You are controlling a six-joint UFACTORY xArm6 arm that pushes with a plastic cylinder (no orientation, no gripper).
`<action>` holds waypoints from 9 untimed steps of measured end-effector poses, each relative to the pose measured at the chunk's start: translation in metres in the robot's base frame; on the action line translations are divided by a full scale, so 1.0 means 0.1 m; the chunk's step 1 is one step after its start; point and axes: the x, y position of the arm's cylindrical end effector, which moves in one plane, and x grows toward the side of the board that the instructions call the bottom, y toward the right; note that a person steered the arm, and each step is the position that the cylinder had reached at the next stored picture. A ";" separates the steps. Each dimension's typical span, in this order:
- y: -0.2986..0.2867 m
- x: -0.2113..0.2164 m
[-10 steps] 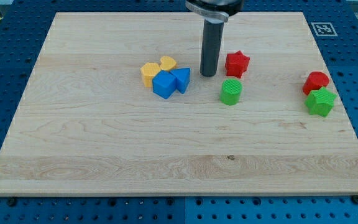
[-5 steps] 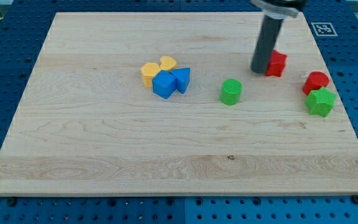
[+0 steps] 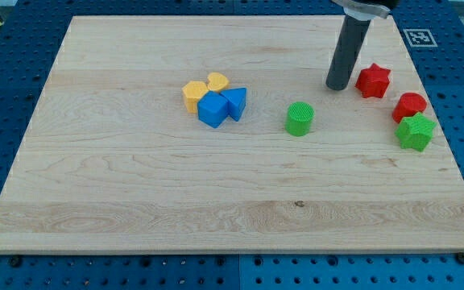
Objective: Slide the red star closer to the red circle and green star
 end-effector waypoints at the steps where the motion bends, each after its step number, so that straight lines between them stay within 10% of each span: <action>1: -0.06 -0.18; 9: 0.70 0.03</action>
